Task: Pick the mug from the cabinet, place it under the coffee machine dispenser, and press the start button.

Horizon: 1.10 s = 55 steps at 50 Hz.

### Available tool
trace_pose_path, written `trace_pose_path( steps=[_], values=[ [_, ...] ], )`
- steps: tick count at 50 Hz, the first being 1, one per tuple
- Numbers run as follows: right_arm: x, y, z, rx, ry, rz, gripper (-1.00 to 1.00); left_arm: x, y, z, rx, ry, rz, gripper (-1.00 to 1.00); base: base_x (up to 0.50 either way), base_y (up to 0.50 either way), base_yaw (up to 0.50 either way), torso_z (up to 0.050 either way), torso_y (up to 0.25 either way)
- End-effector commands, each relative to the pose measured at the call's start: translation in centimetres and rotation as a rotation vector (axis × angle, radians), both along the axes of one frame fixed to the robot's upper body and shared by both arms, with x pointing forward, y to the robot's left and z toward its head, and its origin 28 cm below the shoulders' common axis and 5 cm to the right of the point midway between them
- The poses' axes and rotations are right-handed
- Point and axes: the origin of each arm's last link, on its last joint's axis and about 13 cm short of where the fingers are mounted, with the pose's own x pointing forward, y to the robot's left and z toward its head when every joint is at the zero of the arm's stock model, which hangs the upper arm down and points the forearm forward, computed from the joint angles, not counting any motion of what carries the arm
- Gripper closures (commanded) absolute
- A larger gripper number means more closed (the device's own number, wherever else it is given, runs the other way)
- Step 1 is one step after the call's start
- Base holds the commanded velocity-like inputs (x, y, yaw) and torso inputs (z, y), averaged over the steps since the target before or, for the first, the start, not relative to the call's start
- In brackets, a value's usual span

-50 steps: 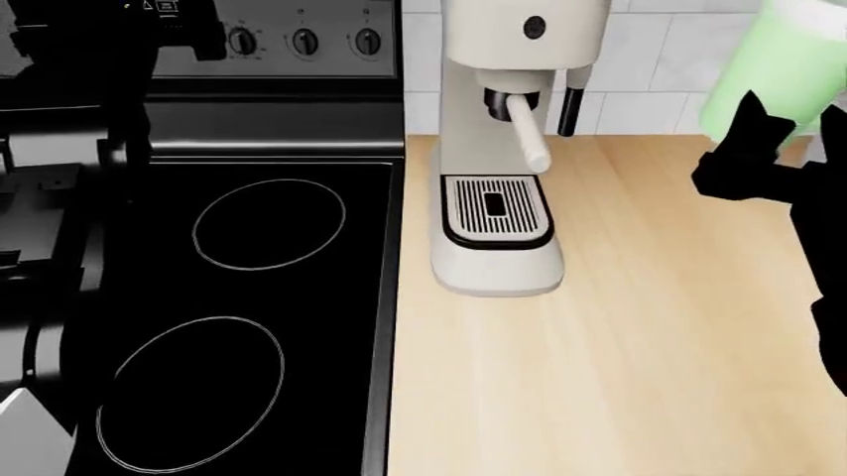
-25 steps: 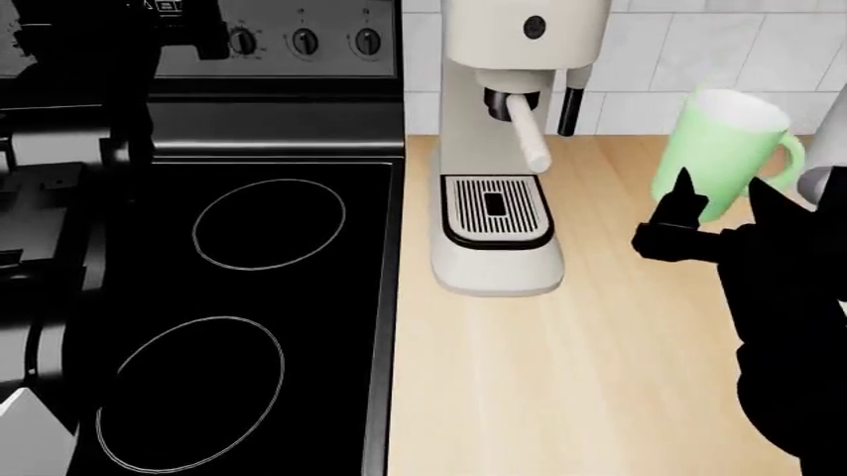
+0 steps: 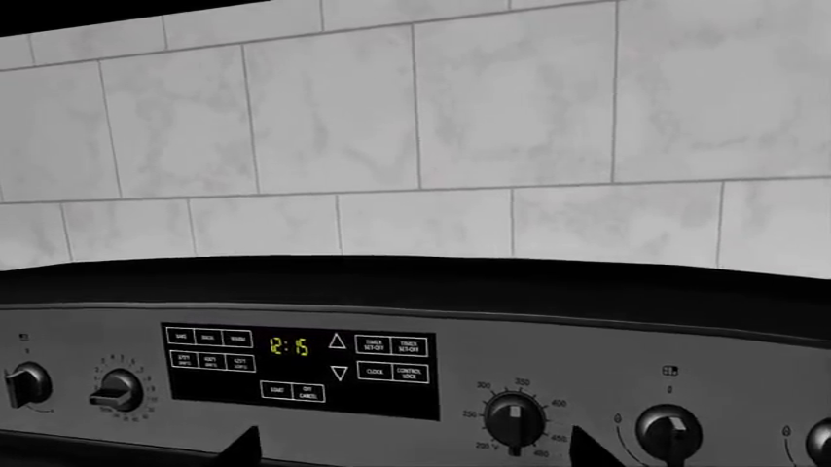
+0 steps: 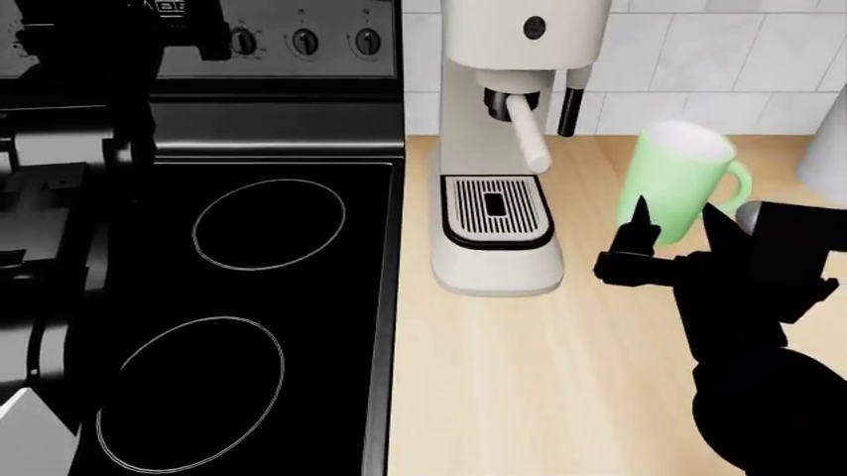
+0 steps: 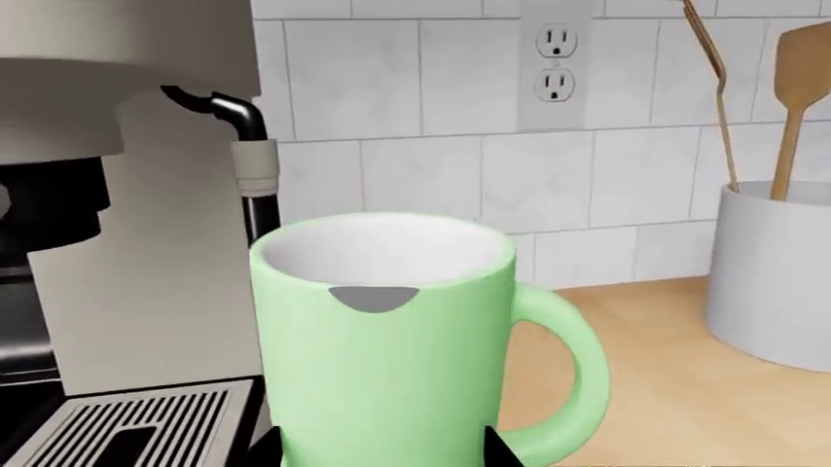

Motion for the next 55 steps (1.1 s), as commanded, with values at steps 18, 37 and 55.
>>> trace_pose_path(
  steps=[18,37,55],
  values=[
    [-0.1,1.5,-0.7,-0.091,-0.061,0.070,1.00,0.1,-0.2,-0.2,0.005,0.003,-0.004,-1.00,0.00,0.00,0.00,0.000,0.000],
    [0.1,2.4,-1.1,-0.084,-0.064,0.107,1.00,0.0,-0.1,0.0,0.005,0.000,-0.004,-1.00,0.00,0.00,0.00,0.000,0.001],
    [0.5,2.9,-1.9,-0.085,-0.054,0.128,1.00,0.0,-0.1,0.0,0.007,0.000,-0.005,-1.00,0.00,0.00,0.00,0.000,0.000]
  ],
)
